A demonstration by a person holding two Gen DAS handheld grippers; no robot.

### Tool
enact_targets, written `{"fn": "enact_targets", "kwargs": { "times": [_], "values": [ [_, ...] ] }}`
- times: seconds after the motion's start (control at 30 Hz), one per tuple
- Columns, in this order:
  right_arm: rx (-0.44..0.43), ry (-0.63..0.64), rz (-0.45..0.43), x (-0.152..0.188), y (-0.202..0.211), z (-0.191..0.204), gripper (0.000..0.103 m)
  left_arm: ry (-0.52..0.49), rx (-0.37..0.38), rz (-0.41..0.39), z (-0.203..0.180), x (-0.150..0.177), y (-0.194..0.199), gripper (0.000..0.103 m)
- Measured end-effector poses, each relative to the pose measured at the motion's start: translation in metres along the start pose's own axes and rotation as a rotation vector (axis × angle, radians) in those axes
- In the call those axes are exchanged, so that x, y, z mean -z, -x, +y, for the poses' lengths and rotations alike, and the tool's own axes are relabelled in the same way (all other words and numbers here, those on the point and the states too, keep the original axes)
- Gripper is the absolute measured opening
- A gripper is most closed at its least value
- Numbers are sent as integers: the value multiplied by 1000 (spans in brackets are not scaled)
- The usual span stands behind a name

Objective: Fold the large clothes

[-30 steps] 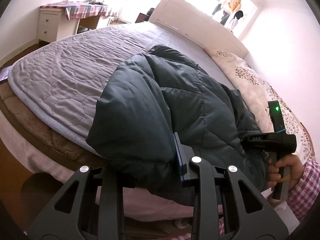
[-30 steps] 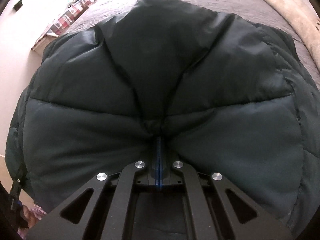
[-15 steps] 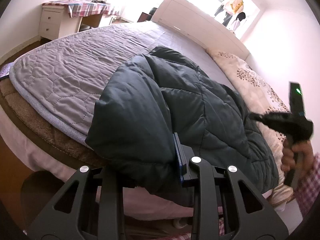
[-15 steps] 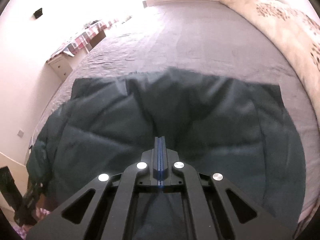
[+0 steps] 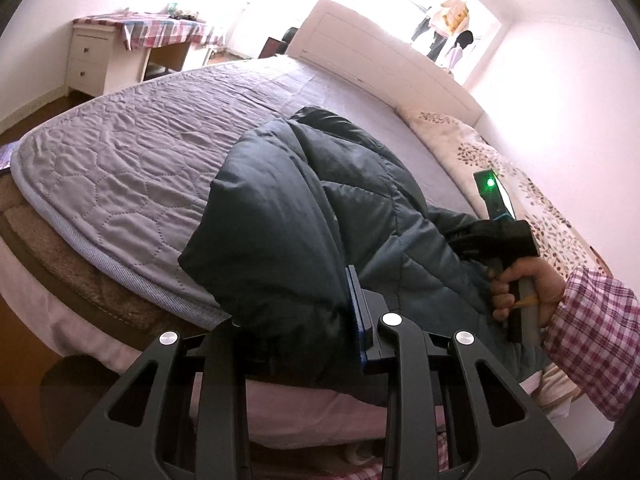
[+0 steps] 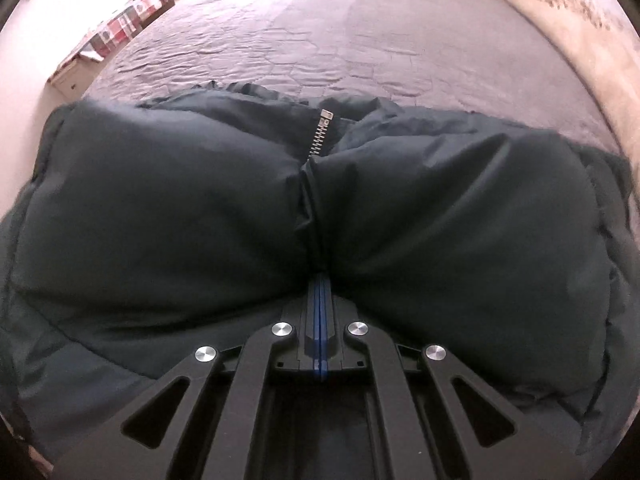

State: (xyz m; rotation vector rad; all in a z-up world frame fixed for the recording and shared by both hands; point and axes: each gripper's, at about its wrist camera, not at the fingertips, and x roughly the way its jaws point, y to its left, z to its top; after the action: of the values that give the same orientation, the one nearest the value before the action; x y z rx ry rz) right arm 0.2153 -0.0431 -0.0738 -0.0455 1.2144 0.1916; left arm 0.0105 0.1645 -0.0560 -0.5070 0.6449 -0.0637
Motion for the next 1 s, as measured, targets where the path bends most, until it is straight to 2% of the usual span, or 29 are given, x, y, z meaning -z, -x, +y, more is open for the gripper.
{"fn": "enact_targets", "kwargs": {
  "times": [0.1, 0.27, 0.33, 0.43, 0.5, 0.53, 0.67, 0.87, 1.0],
  "values": [
    [-40, -29, 2, -1, -2, -10, 0, 0, -2, 2, -1, 0, 0, 27],
    [-55, -48, 15, -3, 5, -11, 0, 3, -16, 9, 0, -2, 0, 27],
    [-89, -94, 7, -4, 14, -17, 0, 11, -24, 17, 1, -2, -1, 27],
    [-146, -123, -83, 6, 45, -24, 0, 15, -32, 19, 1, 0, -1, 27],
    [-201, -107, -146, 15, 68, -27, 0, 13, -39, 19, 0, 1, -1, 27],
    [-202, -89, -162, 17, 76, -27, 0, 13, -42, 19, 0, 1, -1, 27],
    [-125, -82, -130, 3, 72, -26, 1, 12, -53, 17, -2, 3, 0, 27],
    [-38, -121, -47, -28, 22, -24, 1, -2, -50, 13, -6, 3, 2, 28],
    [-8, -95, -23, -34, 13, -20, 1, -7, -51, 13, -5, 2, 2, 28]
  ]
}}
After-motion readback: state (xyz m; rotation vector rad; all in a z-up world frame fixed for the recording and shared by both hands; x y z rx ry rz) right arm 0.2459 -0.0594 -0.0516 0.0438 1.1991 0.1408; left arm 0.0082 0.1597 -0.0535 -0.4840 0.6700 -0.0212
